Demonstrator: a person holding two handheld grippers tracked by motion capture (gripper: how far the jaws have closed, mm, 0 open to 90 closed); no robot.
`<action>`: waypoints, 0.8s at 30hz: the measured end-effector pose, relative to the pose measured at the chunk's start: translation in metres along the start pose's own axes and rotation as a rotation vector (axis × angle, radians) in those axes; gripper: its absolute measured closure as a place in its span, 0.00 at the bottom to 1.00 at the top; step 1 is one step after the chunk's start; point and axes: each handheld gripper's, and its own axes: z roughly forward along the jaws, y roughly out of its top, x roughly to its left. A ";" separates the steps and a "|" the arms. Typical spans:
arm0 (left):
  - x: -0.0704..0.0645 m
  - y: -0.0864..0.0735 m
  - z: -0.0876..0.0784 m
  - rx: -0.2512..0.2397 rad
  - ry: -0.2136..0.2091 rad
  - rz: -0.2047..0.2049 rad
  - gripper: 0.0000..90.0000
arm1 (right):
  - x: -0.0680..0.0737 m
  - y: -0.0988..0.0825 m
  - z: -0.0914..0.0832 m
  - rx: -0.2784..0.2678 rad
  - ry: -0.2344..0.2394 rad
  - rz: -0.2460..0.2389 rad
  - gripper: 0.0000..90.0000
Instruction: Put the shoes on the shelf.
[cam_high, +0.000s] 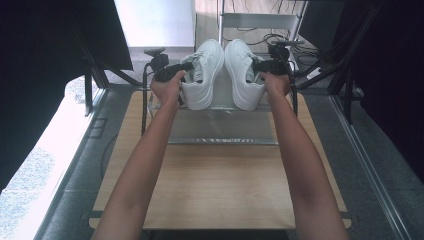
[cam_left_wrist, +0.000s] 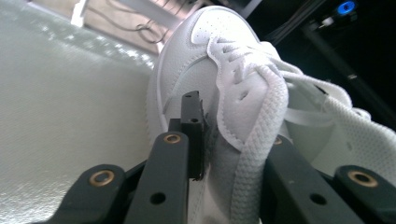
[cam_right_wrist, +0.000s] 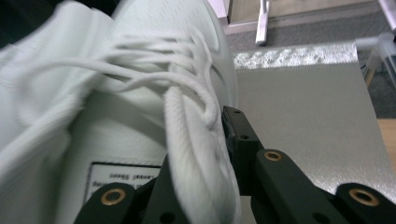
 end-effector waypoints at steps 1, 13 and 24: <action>0.000 0.000 0.001 0.002 0.009 -0.001 0.87 | 0.002 0.000 0.001 -0.007 -0.006 -0.012 0.90; -0.007 -0.003 0.015 0.017 0.001 0.033 0.59 | 0.031 -0.002 0.008 -0.034 -0.032 -0.164 0.61; -0.022 0.003 -0.028 -0.026 -0.082 0.163 0.50 | 0.029 -0.002 -0.039 -0.142 0.047 -0.215 0.54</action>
